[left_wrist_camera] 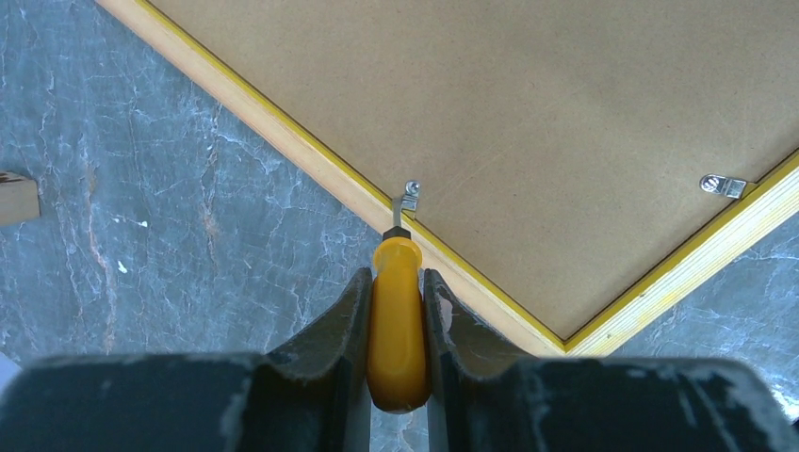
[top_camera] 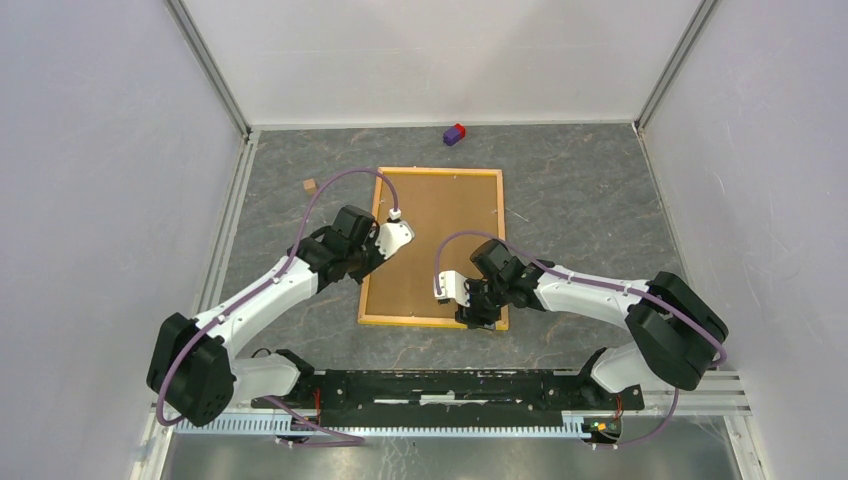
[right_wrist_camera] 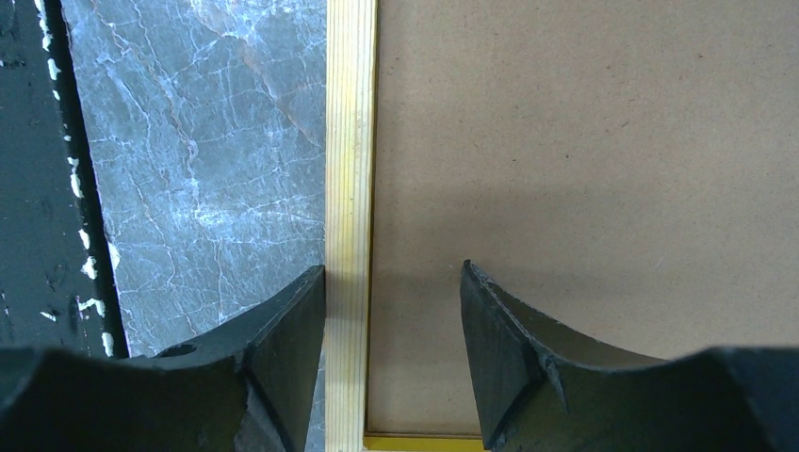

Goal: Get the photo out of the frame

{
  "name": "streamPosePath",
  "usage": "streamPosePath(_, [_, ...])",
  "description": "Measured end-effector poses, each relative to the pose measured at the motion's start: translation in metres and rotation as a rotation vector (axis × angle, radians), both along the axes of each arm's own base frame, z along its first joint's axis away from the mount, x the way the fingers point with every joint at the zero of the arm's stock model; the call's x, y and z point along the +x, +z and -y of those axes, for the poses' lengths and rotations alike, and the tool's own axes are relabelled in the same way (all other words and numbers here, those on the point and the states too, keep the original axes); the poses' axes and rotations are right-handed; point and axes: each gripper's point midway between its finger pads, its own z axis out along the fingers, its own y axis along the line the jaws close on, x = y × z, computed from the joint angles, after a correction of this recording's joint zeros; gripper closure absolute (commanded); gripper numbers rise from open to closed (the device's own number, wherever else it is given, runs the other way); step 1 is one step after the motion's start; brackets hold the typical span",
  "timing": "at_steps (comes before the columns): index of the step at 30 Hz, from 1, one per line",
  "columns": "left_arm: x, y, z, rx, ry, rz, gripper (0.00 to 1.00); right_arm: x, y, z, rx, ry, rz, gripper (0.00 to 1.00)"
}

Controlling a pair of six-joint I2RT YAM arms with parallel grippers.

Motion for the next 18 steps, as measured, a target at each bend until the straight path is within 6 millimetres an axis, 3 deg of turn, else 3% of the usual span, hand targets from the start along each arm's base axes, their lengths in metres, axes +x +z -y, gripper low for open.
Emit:
streamPosePath(10, [-0.007, 0.003, 0.003, -0.003, -0.037, -0.039, 0.98, 0.0, 0.0, 0.0, 0.0, 0.0, -0.001, 0.41])
streamPosePath(18, [-0.018, 0.002, 0.017, -0.055, -0.088, -0.09, 0.98, 0.0, 0.0, 0.0, 0.0, 0.0, -0.001, 0.41])
